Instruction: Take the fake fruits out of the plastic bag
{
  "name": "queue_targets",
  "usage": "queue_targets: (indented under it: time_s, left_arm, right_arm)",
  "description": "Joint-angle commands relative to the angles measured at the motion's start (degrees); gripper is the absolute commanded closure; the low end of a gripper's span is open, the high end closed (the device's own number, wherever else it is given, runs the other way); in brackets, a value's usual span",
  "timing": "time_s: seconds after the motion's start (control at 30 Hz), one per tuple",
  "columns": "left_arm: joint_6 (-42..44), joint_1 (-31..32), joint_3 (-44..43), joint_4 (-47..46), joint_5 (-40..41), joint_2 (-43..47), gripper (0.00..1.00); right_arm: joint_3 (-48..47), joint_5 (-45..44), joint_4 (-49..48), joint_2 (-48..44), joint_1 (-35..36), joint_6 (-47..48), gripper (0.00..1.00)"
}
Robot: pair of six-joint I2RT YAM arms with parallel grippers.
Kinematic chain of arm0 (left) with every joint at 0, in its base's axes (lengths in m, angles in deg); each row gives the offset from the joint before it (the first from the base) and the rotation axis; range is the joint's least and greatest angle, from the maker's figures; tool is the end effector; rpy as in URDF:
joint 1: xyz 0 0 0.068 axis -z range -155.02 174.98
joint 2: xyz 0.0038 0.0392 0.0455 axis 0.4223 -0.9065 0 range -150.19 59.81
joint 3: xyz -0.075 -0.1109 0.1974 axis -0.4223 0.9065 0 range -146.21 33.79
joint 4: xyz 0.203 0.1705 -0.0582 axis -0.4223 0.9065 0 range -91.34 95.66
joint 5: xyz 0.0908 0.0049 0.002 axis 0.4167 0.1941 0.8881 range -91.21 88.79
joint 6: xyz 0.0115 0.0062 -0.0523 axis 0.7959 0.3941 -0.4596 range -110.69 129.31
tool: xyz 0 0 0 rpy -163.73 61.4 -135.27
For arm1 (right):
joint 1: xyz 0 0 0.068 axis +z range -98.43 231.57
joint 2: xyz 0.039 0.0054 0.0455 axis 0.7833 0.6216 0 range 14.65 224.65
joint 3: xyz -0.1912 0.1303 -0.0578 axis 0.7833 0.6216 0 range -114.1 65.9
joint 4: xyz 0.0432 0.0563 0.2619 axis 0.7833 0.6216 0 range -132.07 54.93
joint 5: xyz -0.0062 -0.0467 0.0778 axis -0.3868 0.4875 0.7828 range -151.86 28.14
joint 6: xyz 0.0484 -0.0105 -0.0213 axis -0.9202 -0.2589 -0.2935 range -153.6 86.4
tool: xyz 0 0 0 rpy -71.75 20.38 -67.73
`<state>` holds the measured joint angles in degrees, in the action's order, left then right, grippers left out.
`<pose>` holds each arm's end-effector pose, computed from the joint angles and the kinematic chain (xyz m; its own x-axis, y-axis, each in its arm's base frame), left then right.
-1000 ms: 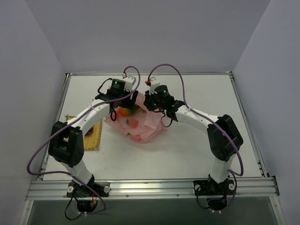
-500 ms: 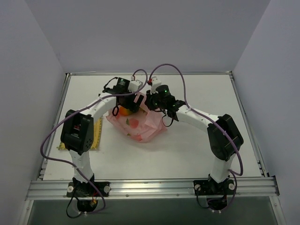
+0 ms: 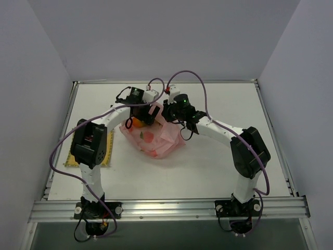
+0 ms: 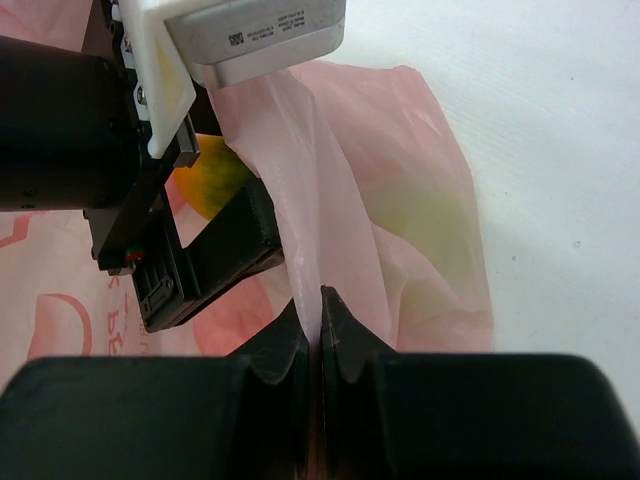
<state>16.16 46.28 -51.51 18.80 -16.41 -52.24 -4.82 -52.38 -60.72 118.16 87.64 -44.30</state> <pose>0.4020 -0.1668 0.1846 -0.6137 0.3628 -0.7013 0.5949 0.7964 -0.1086 0.3411 0.2559 0.2210 -0.3256 -0.0107 -0.9454 -0.6609 0.7177 0.2195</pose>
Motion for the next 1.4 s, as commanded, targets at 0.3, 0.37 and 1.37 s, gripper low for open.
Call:
queue_targets:
  time_s: [0.3,0.37,1.37]
  left_arm:
    - [-1.14,-0.12,3.74,3.58,2.72,2.98,0.06]
    - [-1.31,-0.20,4.00,3.77,3.42,3.06,0.06]
    - [-10.45,0.58,9.98,-1.94,0.43,16.08,0.21]
  right_arm:
    - [-0.12,0.72,-2.18,-0.14,-0.13,-0.29,0.99]
    - [-0.21,0.54,-2.18,0.03,-0.30,-0.20,0.99]
    - [0.67,1.25,-3.32,-0.58,-0.57,-0.99,0.99]
